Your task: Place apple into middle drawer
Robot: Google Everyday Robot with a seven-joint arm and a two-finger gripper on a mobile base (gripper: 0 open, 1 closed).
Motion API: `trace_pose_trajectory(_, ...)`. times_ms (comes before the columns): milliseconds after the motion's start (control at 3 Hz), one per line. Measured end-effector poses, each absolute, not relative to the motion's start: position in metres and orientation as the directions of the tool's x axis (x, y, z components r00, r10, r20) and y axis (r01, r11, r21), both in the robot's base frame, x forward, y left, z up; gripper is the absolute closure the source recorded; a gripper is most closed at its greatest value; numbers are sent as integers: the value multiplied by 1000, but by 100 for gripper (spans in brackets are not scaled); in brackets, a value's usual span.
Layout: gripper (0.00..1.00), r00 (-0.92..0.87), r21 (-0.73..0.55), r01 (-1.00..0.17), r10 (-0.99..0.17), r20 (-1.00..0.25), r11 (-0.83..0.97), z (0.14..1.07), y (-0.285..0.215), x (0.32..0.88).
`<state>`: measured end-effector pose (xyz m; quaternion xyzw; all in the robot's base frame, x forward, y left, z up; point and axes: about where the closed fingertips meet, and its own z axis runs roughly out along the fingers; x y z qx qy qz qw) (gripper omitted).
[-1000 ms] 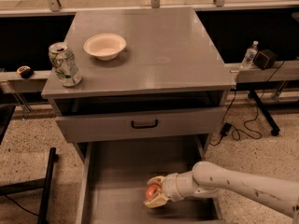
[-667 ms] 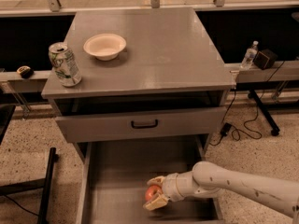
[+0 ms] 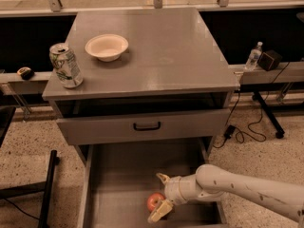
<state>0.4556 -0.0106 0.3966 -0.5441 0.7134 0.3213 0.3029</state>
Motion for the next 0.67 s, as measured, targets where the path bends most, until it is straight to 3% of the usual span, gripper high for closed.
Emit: trace_pose_trajectory(667, 0, -72, 11, -994, -576, -814, 109, 446, -13, 435)
